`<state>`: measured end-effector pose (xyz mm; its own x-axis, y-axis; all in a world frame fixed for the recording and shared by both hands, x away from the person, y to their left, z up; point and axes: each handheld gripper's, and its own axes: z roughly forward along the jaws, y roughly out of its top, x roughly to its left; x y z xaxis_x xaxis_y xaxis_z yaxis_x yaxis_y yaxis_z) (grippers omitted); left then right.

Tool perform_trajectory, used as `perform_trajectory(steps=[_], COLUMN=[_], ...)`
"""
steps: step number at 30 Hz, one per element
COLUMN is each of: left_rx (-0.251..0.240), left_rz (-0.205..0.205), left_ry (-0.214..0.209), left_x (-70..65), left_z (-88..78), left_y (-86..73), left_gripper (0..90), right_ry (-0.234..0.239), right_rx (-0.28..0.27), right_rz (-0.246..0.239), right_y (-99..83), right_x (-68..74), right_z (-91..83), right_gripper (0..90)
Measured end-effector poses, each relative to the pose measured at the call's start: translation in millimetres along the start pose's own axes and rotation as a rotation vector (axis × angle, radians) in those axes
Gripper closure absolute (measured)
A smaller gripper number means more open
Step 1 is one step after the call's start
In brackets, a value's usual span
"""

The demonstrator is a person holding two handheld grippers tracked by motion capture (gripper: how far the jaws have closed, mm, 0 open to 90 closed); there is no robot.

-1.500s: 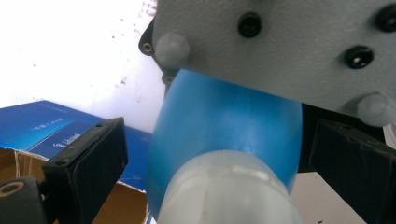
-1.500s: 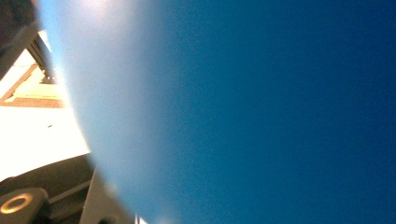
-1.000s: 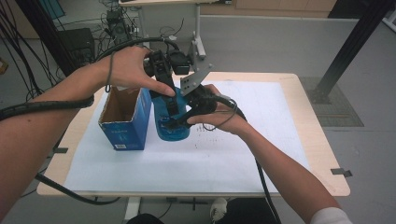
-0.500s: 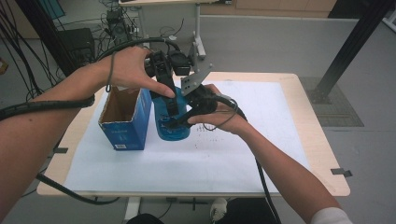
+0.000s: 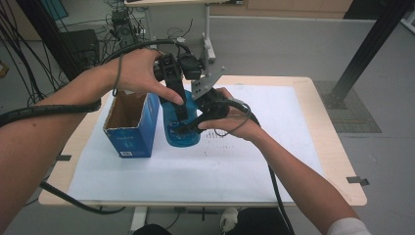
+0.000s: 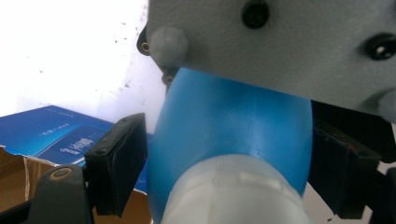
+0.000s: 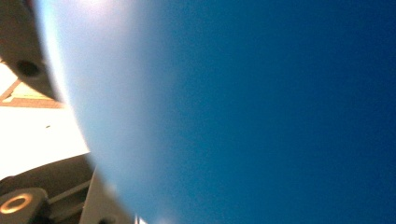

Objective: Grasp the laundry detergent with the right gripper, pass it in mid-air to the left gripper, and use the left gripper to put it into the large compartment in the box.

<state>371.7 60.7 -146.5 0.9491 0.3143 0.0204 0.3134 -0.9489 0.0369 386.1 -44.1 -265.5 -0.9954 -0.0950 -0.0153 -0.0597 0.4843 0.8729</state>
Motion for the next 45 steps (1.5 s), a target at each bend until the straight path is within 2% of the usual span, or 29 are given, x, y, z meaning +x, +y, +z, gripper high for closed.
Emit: perform_trajectory(steps=[1,4,9,25,42,45], left_rx=[0.006,0.008,0.013,0.037,0.064,0.055], left_rz=[0.004,0.008,0.017,0.024,0.02,0.019], left_ry=[0.001,0.007,-0.002,-0.003,-0.027,-0.028], left_x=[0.2,0.2,0.1,-1.2,-0.9,-0.7], left_z=[-0.3,0.1,0.4,3.9,9.4,9.8], left_y=[0.3,0.4,0.9,-0.1,-0.6,-0.6], left_gripper=[24.1,25.5,34.5,35.7,36.0,36.1], right_ry=[-0.003,-0.005,-0.003,0.006,0.015,0.018], right_rx=[-0.001,0.003,0.002,0.016,0.022,0.017], right_rz=[-0.012,-0.007,-0.013,-0.007,-0.001,0.003], right_y=[-0.2,-0.4,-0.4,-1.6,-4.7,-5.8], right_x=[-0.9,-0.4,-0.5,1.6,3.5,3.2], right_z=[0.0,-0.6,-0.3,2.9,7.5,7.3], right_gripper=[44.2,44.2,44.2,44.1,44.1,43.9])
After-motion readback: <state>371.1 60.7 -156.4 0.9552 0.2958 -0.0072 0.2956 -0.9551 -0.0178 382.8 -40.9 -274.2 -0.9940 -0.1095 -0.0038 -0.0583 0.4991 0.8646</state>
